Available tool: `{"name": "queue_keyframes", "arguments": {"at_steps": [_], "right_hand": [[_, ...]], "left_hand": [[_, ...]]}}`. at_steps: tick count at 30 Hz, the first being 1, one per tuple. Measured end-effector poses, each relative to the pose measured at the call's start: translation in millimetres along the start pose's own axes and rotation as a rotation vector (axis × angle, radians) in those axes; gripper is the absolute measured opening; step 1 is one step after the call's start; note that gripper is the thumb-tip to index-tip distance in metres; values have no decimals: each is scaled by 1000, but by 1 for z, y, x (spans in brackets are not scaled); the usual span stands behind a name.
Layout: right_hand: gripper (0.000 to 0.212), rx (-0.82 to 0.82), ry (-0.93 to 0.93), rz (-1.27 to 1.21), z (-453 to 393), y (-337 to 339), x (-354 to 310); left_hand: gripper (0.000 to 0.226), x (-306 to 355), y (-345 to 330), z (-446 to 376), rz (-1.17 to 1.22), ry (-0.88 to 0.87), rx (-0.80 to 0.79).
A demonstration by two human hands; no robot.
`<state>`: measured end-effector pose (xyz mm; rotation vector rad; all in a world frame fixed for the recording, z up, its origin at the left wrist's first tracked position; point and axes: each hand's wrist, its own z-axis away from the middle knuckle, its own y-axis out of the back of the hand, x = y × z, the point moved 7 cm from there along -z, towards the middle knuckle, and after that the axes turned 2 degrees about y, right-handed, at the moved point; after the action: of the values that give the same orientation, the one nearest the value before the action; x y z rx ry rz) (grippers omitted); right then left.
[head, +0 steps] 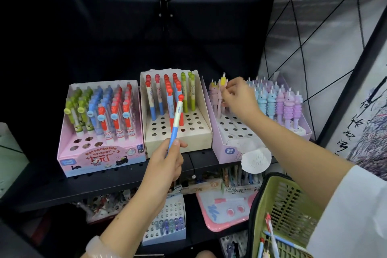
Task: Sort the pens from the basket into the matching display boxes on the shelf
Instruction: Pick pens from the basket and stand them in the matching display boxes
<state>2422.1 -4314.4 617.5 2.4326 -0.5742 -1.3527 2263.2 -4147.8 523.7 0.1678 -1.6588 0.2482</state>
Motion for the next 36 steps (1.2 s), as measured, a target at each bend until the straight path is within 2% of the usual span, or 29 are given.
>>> {"name": "queue_keyframes", "arguments": {"at_steps": [6, 9, 11, 12, 14, 17, 19, 21, 23, 26, 28, 36], "right_hand": [[18, -197, -56, 184, 10, -19, 14], [27, -93, -38, 193, 17, -6, 6], [20, 24, 59, 160, 27, 3, -22], [15, 25, 100, 114, 35, 3, -37], [7, -131, 93, -47, 51, -10, -61], [10, -436, -7, -229, 80, -43, -86], [13, -505, -14, -268, 89, -56, -98], [12, -472, -2, -297, 87, -61, -108], [10, -343, 68, -297, 74, -56, -120], [5, -84, 230, -256, 48, -38, -141], [7, -2, 286, -198, 35, -36, -147], [13, -165, 325, 164, 20, -83, -133]], "left_hand": [[32, -1, 1, 6, 22, -13, 12], [28, -1, 4, 8, -8, -24, 17], [28, 1, 9, 10, -7, -34, 19], [31, 3, 11, 11, -1, -43, 16], [36, 6, 9, 10, -4, -61, 5], [37, 11, 10, 10, -14, -77, 0], [35, 12, 15, 12, -15, -96, 1], [27, 14, 23, 15, -3, -112, 9], [19, 16, 37, 16, -34, -116, 36], [25, 21, 63, 20, -127, -137, 101], [27, 25, 75, 24, -170, -149, 131], [26, 24, 94, 26, -184, -133, 166]]}}
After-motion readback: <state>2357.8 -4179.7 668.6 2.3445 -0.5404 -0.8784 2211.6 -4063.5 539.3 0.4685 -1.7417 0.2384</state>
